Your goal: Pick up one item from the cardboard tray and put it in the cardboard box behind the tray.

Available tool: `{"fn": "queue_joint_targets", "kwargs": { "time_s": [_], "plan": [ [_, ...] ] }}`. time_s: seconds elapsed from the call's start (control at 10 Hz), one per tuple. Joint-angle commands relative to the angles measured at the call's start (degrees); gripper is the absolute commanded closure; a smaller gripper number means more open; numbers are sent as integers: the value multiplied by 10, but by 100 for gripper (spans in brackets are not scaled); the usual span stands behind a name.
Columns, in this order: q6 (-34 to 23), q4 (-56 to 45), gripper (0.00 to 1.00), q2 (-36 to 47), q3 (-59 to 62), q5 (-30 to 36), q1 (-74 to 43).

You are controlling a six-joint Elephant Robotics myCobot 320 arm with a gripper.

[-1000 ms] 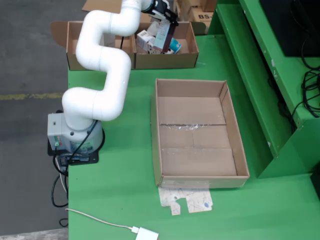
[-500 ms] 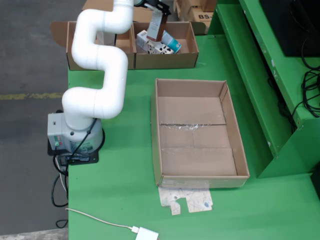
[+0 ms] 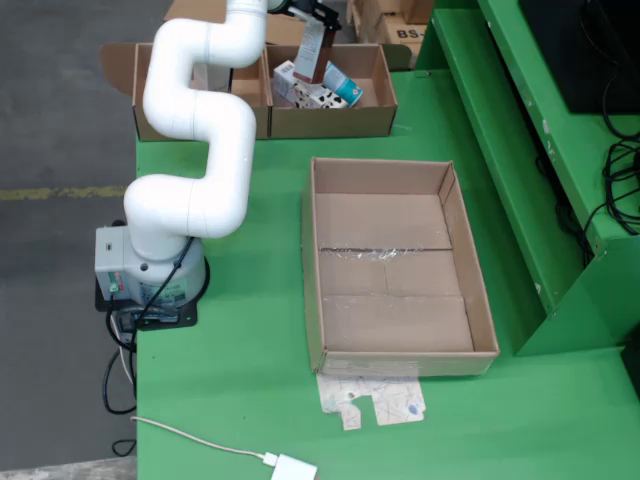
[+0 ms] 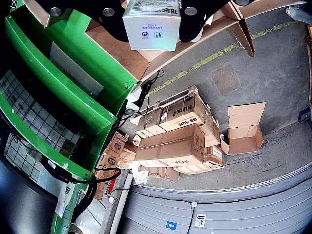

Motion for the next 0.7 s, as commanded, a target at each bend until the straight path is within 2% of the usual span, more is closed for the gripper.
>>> {"fn": "queue_joint_targets", "kwargs": {
  "time_s": [0.0,0.1,0.6],
  "plan": [
    [-3,9,100,31,16,-6,3],
    [-2,9,100,31,16,-6,3],
    [-3,9,50,31,16,-6,3]
  ]
}}
